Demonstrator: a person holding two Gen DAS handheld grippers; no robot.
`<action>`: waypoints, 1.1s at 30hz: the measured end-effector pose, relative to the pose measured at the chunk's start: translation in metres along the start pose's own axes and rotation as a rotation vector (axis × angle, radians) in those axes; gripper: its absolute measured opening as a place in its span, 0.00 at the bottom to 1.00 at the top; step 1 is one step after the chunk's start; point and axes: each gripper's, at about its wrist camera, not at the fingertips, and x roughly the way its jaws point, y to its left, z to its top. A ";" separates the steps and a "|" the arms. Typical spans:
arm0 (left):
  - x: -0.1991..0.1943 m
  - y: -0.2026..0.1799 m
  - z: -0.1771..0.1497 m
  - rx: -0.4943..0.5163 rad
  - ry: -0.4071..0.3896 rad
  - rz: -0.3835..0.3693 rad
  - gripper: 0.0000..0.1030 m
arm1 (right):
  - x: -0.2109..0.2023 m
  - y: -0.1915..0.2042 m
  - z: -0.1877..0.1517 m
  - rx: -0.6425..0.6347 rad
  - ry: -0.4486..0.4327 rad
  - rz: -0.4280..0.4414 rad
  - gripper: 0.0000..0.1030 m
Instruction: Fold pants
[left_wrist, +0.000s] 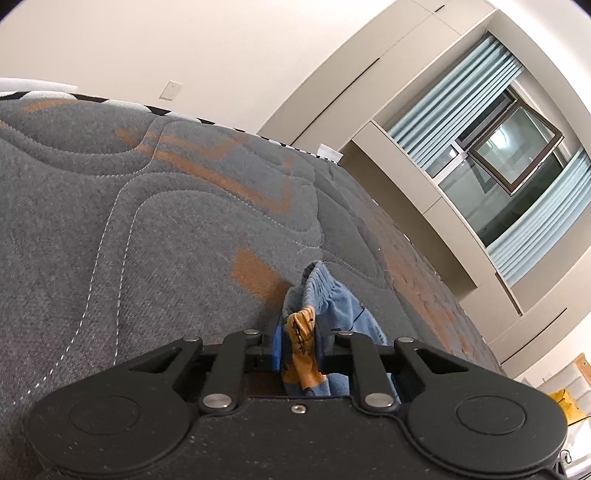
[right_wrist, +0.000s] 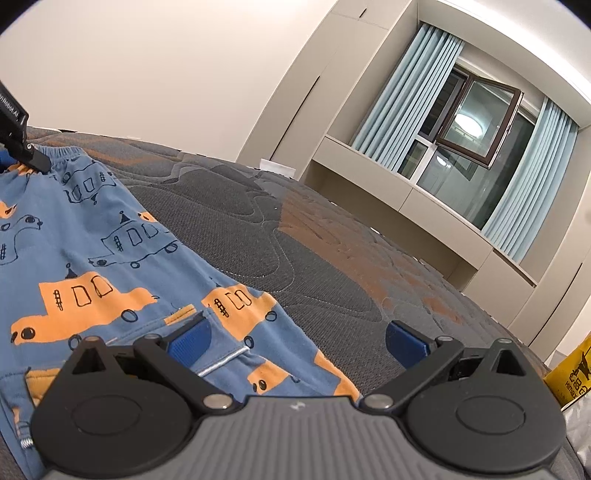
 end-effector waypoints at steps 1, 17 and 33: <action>-0.002 -0.004 0.001 0.011 -0.005 0.003 0.16 | -0.001 0.001 0.000 -0.002 -0.004 -0.004 1.00; -0.069 -0.188 -0.056 0.517 -0.109 -0.204 0.17 | -0.085 -0.111 -0.040 0.404 -0.030 -0.041 1.00; -0.045 -0.264 -0.244 1.003 0.198 -0.277 0.21 | -0.130 -0.204 -0.145 0.679 0.091 -0.186 1.00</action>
